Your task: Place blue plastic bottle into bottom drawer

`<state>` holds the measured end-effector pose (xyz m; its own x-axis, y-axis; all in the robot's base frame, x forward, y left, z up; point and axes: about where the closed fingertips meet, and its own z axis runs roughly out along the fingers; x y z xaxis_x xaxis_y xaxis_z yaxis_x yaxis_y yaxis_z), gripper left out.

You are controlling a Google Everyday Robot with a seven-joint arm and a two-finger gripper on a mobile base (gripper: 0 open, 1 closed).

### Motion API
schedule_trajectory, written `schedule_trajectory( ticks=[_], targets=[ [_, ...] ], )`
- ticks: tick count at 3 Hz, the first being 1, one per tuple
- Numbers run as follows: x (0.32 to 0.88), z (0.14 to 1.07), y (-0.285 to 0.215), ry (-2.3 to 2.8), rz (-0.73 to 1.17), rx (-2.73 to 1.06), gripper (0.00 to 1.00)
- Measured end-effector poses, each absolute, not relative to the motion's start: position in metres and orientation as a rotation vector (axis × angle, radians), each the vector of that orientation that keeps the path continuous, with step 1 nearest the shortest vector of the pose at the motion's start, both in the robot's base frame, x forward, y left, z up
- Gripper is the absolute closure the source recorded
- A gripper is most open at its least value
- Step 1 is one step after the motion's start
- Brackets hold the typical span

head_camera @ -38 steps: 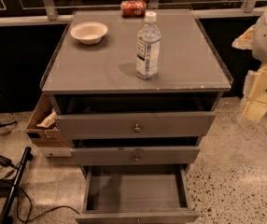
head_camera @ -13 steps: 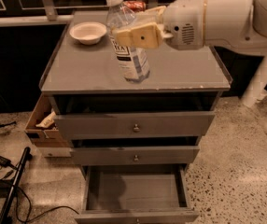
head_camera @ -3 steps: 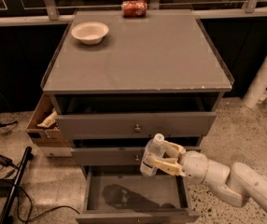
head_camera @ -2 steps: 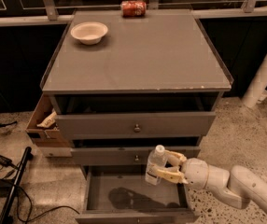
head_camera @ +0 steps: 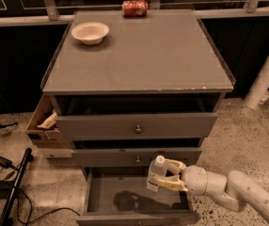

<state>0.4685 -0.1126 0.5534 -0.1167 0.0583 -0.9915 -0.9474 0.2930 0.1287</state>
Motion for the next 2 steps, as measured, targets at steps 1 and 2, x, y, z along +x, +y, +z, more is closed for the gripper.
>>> schedule_trajectory(
  ticks=[1, 2],
  targets=[
    [0.470, 0.500, -0.110, 1.329, 1.129, -0.973, 1.00],
    [0.476, 0.452, -0.102, 1.257, 1.183, -1.038, 1.00]
  ],
)
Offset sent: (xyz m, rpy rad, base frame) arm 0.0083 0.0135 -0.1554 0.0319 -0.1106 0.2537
